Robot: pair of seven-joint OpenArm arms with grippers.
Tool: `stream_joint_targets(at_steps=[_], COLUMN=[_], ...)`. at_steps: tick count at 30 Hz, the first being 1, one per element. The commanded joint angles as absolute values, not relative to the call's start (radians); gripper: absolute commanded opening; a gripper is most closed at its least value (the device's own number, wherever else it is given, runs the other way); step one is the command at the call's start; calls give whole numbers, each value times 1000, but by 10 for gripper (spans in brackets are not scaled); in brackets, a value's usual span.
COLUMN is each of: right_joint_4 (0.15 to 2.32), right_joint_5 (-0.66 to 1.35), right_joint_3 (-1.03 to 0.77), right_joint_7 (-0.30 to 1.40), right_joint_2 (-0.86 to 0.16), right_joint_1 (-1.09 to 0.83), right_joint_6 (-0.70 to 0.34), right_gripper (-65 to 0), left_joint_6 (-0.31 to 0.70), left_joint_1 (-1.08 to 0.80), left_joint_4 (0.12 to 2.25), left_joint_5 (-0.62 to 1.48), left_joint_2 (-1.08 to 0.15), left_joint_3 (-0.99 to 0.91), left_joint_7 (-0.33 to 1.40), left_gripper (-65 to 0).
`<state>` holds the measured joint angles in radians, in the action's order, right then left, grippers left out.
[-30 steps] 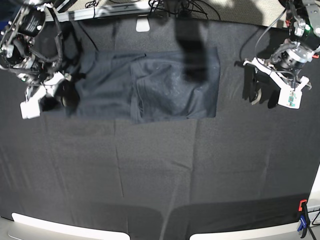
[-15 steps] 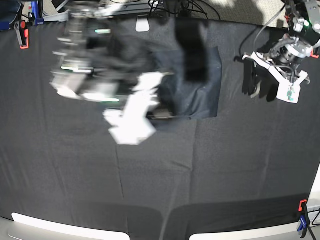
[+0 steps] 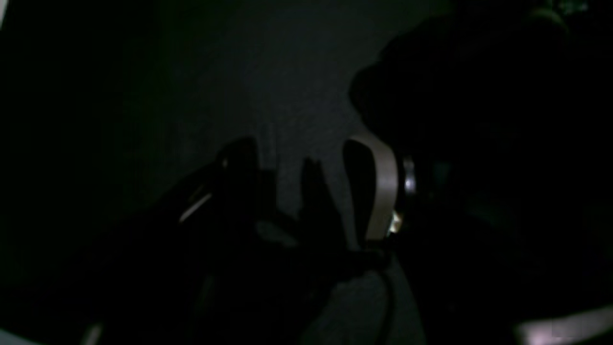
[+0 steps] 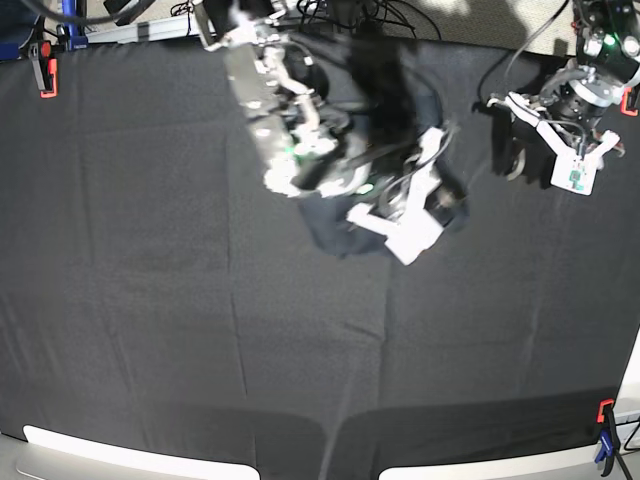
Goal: Layout the t-shirt on the table in an organized manner, then fold the t-shirt properly
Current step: 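Grasp the folded bundle with the right gripper and fold it over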
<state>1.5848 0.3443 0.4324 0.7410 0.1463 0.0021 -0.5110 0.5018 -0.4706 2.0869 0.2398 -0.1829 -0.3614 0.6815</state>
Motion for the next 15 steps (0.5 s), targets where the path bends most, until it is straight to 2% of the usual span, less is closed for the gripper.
stream_joint_targets(at_steps=[1,7,8,12,13,15], right_joint_4=[1590,1579,1579,1579,1579,1580], right_joint_5=[374,365,363,371,383,430], right_joint_3=[451,556,567,584,584,584], right_joint_7=[702,620,608,581,574,563], right_joint_2=[157,157,157,157,157,157], right_joint_1=[27,55,60,72,72,72], right_joint_6=[-516,-516,-516,-516,-516,-566], right_gripper=[-650,-650,-612,-365,-333,-322], left_joint_6=[501,497,493,459,459,459], left_joint_1=[-468,-468,-468,-468,-468,-468], left_joint_4=[2104,2104,2104,2104,2104,2104], left_joint_5=[233,161,151,131,131,131], left_joint_2=[-190,-206,-206,-206,-206,-206], left_joint_3=[-366,-371,-375,-417,-430,-459], left_joint_7=[658,659,659,658,658,657], left_gripper=[-354,-354,-354,-354,-354,-354])
